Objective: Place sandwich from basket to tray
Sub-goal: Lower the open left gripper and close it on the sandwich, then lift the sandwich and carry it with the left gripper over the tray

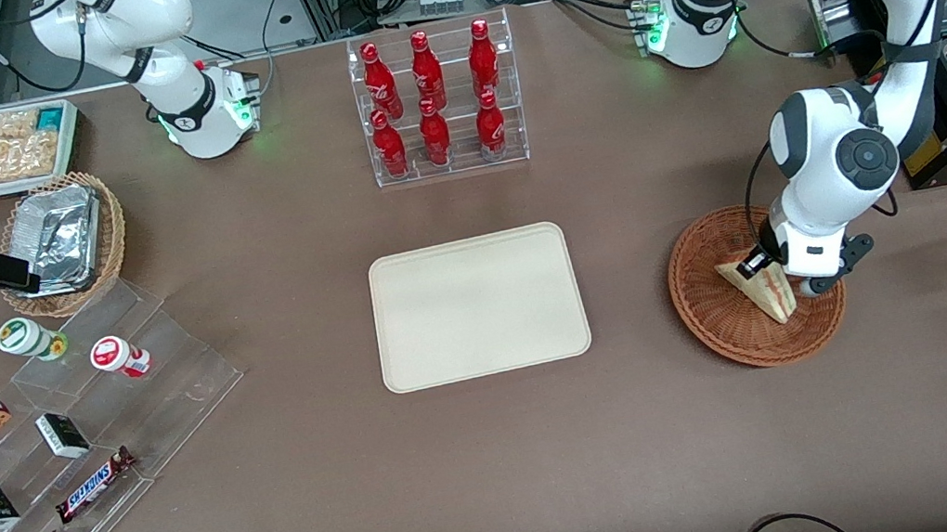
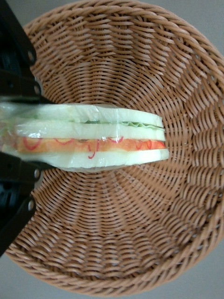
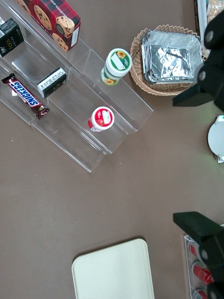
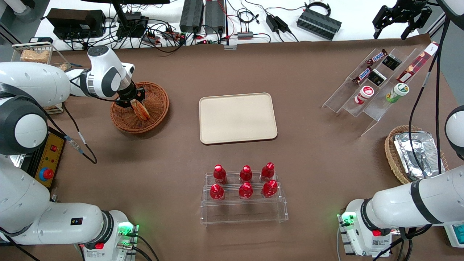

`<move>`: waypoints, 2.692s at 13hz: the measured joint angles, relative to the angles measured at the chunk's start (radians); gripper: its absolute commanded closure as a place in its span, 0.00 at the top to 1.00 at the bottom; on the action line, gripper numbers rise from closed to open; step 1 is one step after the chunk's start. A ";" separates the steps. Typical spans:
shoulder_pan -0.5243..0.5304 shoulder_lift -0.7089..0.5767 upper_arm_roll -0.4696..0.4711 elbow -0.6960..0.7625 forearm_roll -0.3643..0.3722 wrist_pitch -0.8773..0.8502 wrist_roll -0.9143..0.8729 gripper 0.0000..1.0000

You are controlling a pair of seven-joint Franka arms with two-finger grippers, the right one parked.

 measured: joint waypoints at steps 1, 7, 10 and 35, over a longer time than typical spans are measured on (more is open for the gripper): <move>0.000 -0.005 0.000 0.019 0.000 -0.047 0.023 0.00; -0.127 -0.001 -0.014 0.313 0.000 -0.420 0.051 0.00; -0.244 0.059 -0.019 0.395 -0.002 -0.426 0.049 0.00; -0.693 0.601 -0.020 0.968 -0.028 -0.406 -0.304 1.00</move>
